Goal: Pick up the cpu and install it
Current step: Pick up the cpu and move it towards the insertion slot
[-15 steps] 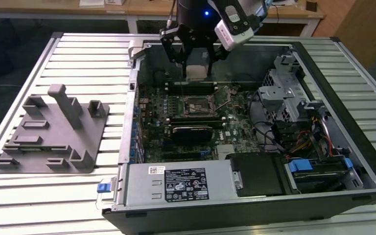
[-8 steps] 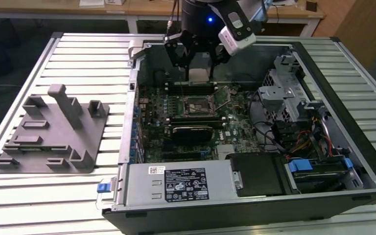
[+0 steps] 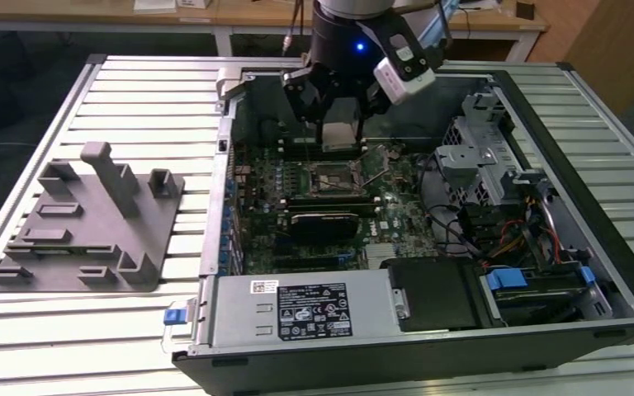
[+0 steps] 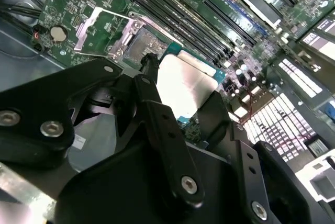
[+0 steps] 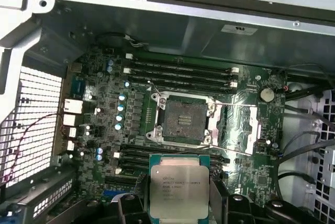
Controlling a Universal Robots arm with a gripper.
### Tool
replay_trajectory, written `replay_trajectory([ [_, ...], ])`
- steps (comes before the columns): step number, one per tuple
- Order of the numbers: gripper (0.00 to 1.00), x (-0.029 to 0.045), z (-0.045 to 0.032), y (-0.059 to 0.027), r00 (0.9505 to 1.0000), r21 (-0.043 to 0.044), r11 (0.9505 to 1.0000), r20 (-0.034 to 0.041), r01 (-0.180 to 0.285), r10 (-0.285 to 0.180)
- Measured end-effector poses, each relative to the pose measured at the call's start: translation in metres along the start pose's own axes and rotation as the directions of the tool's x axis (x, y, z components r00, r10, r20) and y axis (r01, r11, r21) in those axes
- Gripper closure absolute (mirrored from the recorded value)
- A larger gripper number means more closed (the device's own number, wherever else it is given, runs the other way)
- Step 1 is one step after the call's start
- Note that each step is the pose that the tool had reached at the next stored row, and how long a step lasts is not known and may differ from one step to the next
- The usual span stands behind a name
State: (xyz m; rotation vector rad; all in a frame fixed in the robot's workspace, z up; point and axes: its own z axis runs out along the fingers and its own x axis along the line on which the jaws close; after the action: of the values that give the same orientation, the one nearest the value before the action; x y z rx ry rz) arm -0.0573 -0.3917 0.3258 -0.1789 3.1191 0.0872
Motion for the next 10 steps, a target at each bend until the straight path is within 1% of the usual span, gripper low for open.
replay_trajectory([
  [5,0.45,-0.0044,0.0089,-0.0010,1.0000,0.0002,1.0000,0.0004,-0.007,0.007],
  [10,0.45,-0.0075,0.0164,-0.0018,0.9991,0.0008,0.9991,0.0024,-0.043,0.043],
])
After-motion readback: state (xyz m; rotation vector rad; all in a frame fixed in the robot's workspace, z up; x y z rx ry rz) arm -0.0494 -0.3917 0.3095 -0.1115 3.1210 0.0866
